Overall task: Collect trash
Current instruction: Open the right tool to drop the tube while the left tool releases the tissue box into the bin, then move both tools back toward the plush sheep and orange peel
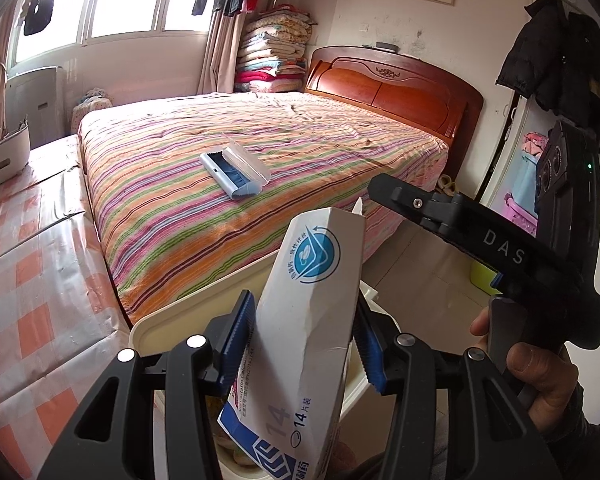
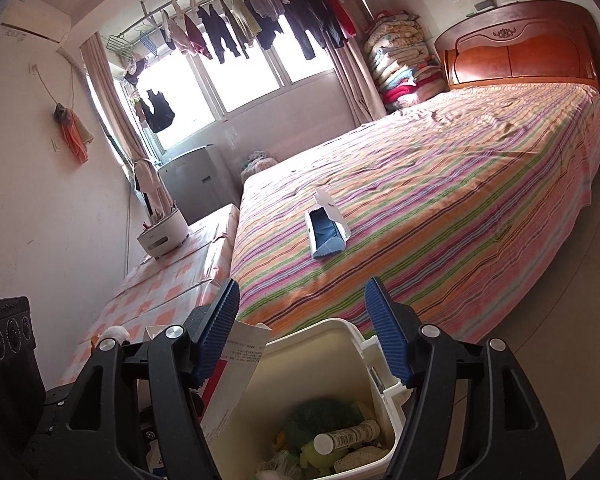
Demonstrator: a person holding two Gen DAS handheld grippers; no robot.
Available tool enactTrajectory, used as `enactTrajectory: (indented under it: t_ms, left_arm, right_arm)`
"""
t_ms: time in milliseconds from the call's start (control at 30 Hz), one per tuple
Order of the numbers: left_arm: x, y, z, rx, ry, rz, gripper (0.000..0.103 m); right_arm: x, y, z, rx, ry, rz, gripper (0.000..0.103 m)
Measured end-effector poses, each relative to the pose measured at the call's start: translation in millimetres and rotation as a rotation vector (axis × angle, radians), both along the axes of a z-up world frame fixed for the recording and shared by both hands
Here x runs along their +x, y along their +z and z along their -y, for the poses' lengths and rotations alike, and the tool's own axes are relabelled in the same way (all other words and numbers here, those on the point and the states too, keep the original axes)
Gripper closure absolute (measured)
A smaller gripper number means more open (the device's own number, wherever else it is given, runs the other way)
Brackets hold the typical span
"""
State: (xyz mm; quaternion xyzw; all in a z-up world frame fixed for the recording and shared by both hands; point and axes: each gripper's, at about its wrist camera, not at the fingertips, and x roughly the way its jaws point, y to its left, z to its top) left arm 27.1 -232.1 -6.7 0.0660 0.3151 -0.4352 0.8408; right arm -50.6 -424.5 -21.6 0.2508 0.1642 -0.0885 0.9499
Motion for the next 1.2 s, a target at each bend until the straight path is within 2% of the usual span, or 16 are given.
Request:
enactTrajectory:
  t_ms: [100, 200, 333, 400, 567, 767, 1000, 1200]
  left_arm:
    - [0, 1, 4, 0.012, -0.006, -0.006, 0.052]
    - [-1, 2, 7, 0.023, 0.003, 0.005, 0.035]
    - [-6, 8, 7, 0.028, 0.028, 0.06, 0.024]
    - [-8, 11, 6, 0.042, 0.029, 0.071, 0.022]
    - [-5, 15, -11, 0.073, 0.05, 0.102, 0.021]
    - [13, 17, -46, 0.096, 0.127, 0.113, 0.021]
    - [38, 21, -90, 0.049, 0.228, 0.064, 0.021]
    - [51, 23, -122, 0.06, 0.302, 0.082, 0.021]
  right_arm:
    - [-2, 0, 2, 0.012, -0.011, 0.01, 0.035]
    - [-2, 0, 2, 0.014, -0.014, 0.013, 0.035]
    - [0, 1, 1, 0.014, -0.007, 0.017, 0.035]
    - [1, 1, 0, 0.014, -0.001, 0.016, 0.033]
    - [7, 1, -7, 0.013, 0.016, 0.011, 0.031]
    - [19, 2, -22, -0.009, 0.049, -0.009, 0.03]
    - [37, 1, -44, -0.019, 0.088, -0.034, 0.028]
    - [56, 3, -72, -0.041, 0.143, -0.048, 0.028]
